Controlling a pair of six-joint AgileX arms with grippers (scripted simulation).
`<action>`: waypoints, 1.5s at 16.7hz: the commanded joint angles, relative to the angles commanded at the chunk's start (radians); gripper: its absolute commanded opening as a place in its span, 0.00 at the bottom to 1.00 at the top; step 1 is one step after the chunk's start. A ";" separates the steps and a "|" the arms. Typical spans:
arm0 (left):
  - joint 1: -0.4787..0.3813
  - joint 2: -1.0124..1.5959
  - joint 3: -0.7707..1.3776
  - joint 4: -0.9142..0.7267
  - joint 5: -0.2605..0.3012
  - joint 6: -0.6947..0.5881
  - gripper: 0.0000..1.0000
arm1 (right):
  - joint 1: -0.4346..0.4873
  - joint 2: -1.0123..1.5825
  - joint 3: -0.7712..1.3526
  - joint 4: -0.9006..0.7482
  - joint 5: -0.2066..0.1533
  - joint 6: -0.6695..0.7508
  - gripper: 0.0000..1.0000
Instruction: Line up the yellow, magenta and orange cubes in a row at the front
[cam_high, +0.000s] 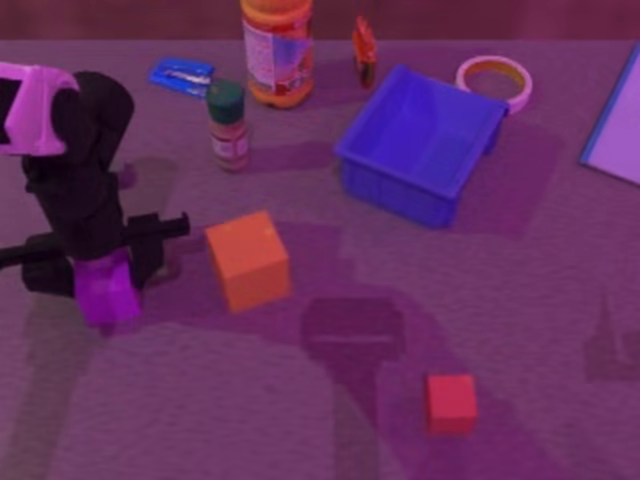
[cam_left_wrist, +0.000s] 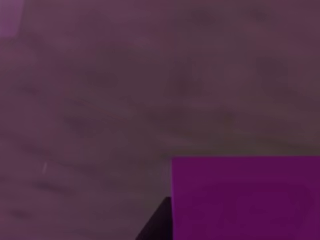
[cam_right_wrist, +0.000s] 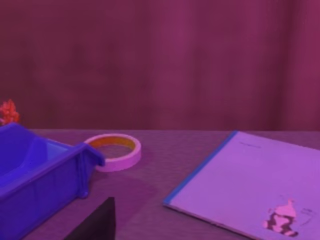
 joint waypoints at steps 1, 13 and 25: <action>0.000 0.000 0.000 0.000 0.000 0.000 0.00 | 0.000 0.000 0.000 0.000 0.000 0.000 1.00; 0.020 -0.125 0.153 -0.261 -0.009 0.002 0.00 | 0.000 0.000 0.000 0.000 0.000 0.000 1.00; -0.265 -0.069 0.257 -0.326 -0.015 -0.203 0.00 | 0.000 0.000 0.000 0.000 0.000 0.000 1.00</action>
